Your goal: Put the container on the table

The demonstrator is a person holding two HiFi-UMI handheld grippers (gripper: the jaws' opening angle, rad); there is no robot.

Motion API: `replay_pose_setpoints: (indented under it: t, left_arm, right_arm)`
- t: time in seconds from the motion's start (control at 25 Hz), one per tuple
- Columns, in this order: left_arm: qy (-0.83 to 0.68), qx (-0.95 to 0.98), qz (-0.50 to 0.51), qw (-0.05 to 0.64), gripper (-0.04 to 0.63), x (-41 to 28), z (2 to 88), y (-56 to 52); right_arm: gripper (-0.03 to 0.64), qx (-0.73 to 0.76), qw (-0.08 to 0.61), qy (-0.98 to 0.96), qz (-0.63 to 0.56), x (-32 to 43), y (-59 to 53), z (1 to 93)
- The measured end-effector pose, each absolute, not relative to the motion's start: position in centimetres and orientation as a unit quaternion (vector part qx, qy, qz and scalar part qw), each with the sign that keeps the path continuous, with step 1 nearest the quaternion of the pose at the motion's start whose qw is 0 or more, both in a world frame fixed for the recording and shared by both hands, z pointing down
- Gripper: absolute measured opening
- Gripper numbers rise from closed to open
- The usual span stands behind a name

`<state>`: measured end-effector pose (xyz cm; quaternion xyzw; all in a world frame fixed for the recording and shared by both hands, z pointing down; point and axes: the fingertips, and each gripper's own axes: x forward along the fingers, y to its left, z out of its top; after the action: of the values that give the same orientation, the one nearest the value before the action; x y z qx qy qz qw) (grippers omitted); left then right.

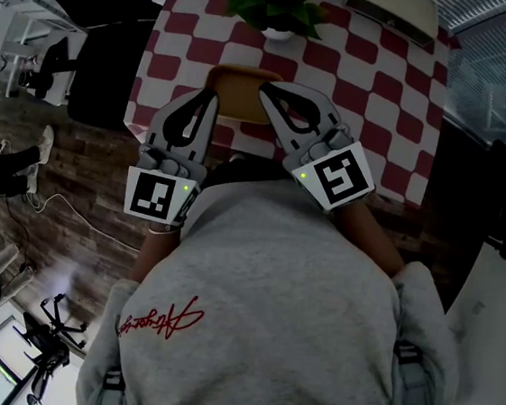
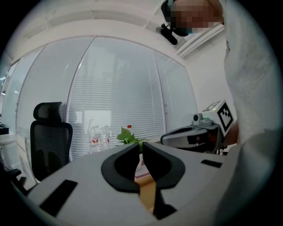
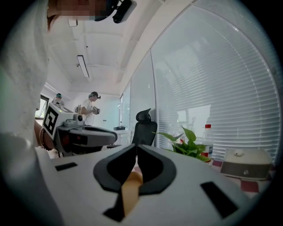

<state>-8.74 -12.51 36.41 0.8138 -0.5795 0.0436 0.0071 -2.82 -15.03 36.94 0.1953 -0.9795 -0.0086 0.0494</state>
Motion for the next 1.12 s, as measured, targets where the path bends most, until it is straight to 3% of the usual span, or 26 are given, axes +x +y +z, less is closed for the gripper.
replay_pose_setpoints:
  t: [1.12]
  left_arm:
    - [-0.567, 0.824, 0.022, -0.008, 0.037, -8.4, 32.5, -12.7]
  right_arm:
    - [0.021, 0.194, -0.001, -0.981, -0.014, -3.2, -14.8, 31.0]
